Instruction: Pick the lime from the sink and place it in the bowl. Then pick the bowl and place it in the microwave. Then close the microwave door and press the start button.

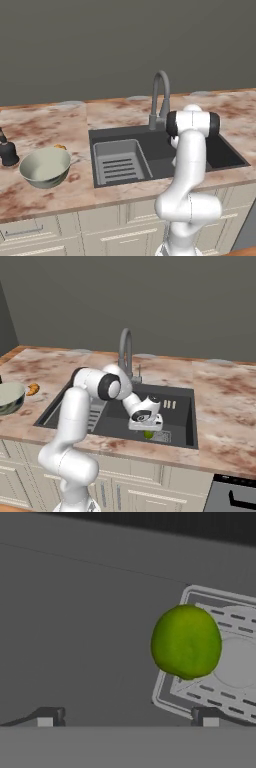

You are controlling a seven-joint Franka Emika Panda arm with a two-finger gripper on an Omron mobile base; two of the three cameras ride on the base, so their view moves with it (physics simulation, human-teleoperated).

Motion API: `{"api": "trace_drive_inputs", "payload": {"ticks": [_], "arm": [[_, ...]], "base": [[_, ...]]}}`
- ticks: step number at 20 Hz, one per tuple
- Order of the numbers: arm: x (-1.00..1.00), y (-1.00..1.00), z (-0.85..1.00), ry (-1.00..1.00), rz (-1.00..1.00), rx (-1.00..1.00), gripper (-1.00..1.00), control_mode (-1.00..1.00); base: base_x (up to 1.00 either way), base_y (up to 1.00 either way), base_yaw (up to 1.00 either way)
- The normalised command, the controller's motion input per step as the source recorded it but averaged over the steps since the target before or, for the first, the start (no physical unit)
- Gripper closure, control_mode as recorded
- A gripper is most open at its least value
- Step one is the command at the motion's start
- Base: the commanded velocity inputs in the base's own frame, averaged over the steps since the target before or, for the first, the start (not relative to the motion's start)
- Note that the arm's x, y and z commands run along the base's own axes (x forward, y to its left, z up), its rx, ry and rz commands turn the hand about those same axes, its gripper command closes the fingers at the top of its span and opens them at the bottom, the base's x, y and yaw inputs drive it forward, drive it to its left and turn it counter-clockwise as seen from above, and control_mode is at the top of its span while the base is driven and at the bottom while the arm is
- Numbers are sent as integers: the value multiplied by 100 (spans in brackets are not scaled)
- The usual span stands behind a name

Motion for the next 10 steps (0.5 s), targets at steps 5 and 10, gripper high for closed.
{"api": "trace_drive_inputs", "payload": {"ticks": [5,10], "arm": [[8,-20,-9,0,0,0,-100,-100],[37,-3,-30,0,0,0,-100,-100]], "base": [[0,0,0],[0,0,0]]}}
